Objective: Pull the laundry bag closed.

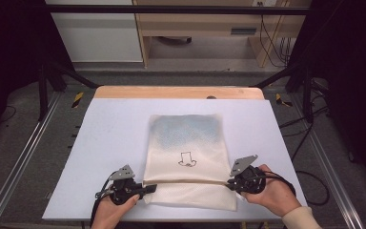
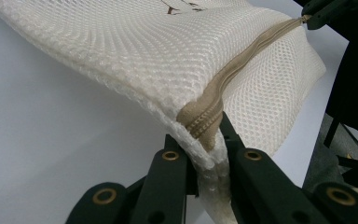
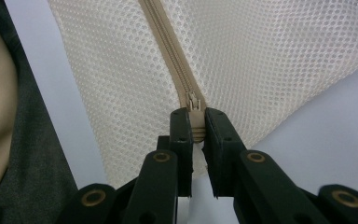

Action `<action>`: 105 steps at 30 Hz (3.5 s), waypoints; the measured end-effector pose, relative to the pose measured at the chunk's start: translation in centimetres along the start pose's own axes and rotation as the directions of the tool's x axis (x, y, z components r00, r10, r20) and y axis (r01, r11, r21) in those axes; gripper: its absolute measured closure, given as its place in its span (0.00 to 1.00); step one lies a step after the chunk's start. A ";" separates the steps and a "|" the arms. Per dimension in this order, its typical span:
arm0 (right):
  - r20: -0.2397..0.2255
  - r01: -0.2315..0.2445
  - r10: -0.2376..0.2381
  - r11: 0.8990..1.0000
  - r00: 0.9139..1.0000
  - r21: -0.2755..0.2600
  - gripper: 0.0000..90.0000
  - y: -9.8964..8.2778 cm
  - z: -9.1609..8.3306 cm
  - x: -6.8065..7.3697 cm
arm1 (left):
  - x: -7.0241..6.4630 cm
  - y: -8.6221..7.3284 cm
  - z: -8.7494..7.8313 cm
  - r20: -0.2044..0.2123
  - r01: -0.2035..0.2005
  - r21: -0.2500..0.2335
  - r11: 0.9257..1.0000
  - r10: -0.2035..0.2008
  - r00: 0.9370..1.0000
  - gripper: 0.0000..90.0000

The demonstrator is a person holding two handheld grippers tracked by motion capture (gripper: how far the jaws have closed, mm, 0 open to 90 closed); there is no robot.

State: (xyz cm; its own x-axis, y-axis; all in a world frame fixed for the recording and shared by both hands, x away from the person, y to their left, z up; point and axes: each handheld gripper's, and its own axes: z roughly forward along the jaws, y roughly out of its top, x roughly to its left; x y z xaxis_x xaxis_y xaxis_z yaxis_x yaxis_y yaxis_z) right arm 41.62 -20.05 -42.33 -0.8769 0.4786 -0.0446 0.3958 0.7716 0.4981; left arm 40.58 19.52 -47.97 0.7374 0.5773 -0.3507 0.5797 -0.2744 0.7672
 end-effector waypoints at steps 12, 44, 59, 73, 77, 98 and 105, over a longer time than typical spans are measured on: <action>0.003 -0.029 0.029 1.000 1.000 -0.002 0.91 -1.1 0.0 -0.3 | 0.0 0.0 0.0 0.000 0.000 -0.001 1.000 0.000 1.000 0.94; 0.006 -0.069 0.069 0.997 0.998 -0.022 0.91 -2.4 0.2 -0.3 | -0.7 0.1 0.0 -0.036 -0.024 0.016 1.000 0.025 0.999 0.84; 0.144 -0.150 0.181 0.967 0.973 -0.206 0.21 -0.4 -0.6 -0.1 | -1.3 1.1 -3.7 -0.315 -0.081 -0.055 0.995 0.060 0.947 0.10; 0.173 -0.223 0.313 0.888 0.934 -0.402 0.08 2.5 -0.9 -1.6 | 0.4 3.9 -4.8 -0.399 -0.149 -0.114 0.982 0.092 0.912 0.04; 0.179 -0.231 0.346 0.855 0.921 -0.463 0.08 3.3 -1.3 -2.0 | 1.2 4.9 -5.3 -0.425 -0.159 -0.139 0.977 0.086 0.901 0.04; 0.274 -0.302 0.527 0.761 0.805 -0.575 0.08 -0.9 -2.9 -5.9 | 7.1 3.7 -9.8 -0.557 -0.162 -0.221 0.962 0.012 0.830 0.04; 0.278 -0.347 0.580 0.736 0.766 -0.581 0.09 -3.4 -2.4 -6.9 | 8.3 3.0 -9.8 -0.573 -0.168 -0.203 0.965 0.022 0.819 0.04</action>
State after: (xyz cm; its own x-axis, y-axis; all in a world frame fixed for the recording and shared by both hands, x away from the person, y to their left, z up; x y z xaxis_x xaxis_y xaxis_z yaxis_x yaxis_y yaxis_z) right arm 45.65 -26.93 -41.64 -0.3667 0.9302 0.0142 0.4373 0.1588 0.8852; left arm 45.04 31.00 -43.33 0.4182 0.9076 0.0371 0.3652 -0.2054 0.9080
